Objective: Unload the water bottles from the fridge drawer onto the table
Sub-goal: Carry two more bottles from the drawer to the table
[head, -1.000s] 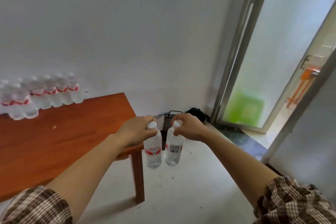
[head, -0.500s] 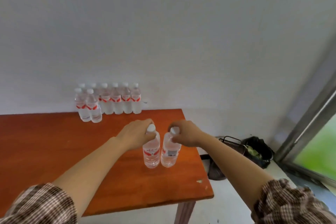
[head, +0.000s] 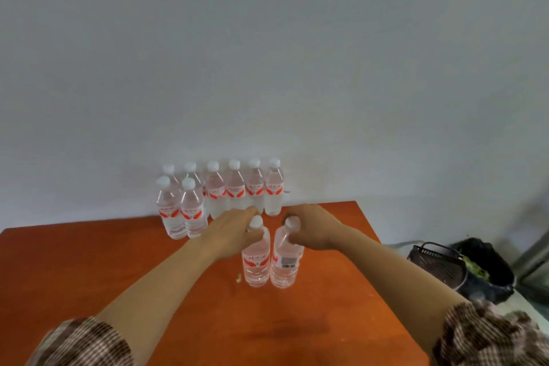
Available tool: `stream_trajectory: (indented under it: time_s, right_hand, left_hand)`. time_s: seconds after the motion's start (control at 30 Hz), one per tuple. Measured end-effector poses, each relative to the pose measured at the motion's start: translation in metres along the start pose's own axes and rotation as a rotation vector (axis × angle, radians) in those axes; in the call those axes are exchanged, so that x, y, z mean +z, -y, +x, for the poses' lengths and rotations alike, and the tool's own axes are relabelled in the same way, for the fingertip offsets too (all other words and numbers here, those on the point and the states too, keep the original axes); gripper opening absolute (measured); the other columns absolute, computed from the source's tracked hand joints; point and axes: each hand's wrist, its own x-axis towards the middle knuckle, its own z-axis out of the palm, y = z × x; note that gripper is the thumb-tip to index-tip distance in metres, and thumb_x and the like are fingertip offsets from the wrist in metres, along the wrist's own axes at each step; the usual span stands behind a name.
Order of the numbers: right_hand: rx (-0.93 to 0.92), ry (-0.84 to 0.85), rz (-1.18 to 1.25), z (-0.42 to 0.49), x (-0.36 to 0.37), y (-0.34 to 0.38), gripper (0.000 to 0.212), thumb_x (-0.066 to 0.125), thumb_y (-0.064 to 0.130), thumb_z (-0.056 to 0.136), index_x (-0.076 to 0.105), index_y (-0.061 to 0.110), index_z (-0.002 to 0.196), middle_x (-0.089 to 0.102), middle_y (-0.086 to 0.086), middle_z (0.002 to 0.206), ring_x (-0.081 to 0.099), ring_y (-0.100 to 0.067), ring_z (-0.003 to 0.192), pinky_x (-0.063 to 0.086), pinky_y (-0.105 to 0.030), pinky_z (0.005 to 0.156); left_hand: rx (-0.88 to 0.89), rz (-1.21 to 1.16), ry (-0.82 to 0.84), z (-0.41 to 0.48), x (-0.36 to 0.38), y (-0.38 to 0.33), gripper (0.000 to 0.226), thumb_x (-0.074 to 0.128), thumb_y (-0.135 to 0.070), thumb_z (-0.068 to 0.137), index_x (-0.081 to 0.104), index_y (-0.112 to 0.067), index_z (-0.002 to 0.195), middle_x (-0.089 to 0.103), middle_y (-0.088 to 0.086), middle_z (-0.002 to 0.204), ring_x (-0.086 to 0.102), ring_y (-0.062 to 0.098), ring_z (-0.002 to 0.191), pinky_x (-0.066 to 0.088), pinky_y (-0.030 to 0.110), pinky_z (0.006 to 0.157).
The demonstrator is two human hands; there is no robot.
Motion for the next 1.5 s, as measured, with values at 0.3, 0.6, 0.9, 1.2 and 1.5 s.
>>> stream_trajectory:
  time_s: [0.3, 0.6, 0.9, 1.2, 1.5]
  right_hand:
    - [0.034, 0.04, -0.033, 0.11, 0.015, 0.031, 0.041, 0.064, 0.019, 0.079, 0.058, 0.029, 0.119, 0.063, -0.002, 0.12, 0.061, -0.026, 0.103, 0.052, -0.038, 0.081]
    - [0.028, 0.064, -0.019, 0.191, 0.025, 0.049, 0.036, 0.061, 0.014, 0.082, 0.059, 0.022, 0.117, 0.064, -0.005, 0.116, 0.061, -0.028, 0.101, 0.047, -0.034, 0.073]
    - [0.025, 0.087, -0.016, 0.231, 0.039, 0.059, 0.034, 0.056, 0.011, 0.081, 0.057, 0.025, 0.112, 0.065, -0.003, 0.109, 0.062, -0.027, 0.096, 0.053, -0.04, 0.078]
    - [0.03, 0.092, -0.039, 0.234, 0.042, 0.061, 0.046, 0.054, 0.014, 0.089, 0.042, 0.02, 0.133, 0.061, -0.007, 0.118, 0.058, -0.024, 0.09, 0.047, -0.034, 0.07]
    - [0.165, 0.031, 0.092, 0.212, 0.051, 0.055, 0.049, 0.058, 0.022, 0.088, 0.04, 0.013, 0.133, 0.06, -0.011, 0.12, 0.059, -0.028, 0.103, 0.052, -0.042, 0.086]
  left_hand:
    - [0.027, -0.018, 0.035, 0.067, -0.016, 0.099, 0.028, 0.056, -0.035, 0.092, 0.051, -0.02, 0.116, 0.062, -0.002, 0.098, 0.053, 0.015, 0.081, 0.037, 0.026, 0.062]
    - [0.036, 0.063, 0.02, 0.114, -0.02, 0.151, 0.034, 0.053, -0.033, 0.094, 0.047, -0.018, 0.124, 0.065, 0.005, 0.106, 0.061, 0.024, 0.095, 0.041, 0.032, 0.066]
    - [0.023, 0.27, -0.068, 0.134, -0.022, 0.167, 0.035, 0.05, -0.034, 0.094, 0.049, -0.016, 0.125, 0.066, 0.005, 0.097, 0.064, 0.022, 0.086, 0.034, 0.028, 0.059]
    - [-0.015, 0.387, -0.121, 0.139, -0.018, 0.163, 0.035, 0.052, -0.027, 0.092, 0.05, -0.014, 0.125, 0.066, 0.007, 0.098, 0.064, 0.023, 0.088, 0.037, 0.028, 0.06]
    - [-0.093, 0.488, -0.141, 0.135, -0.017, 0.153, 0.04, 0.05, -0.024, 0.094, 0.046, -0.015, 0.134, 0.061, 0.009, 0.116, 0.054, 0.023, 0.111, 0.047, 0.03, 0.074]
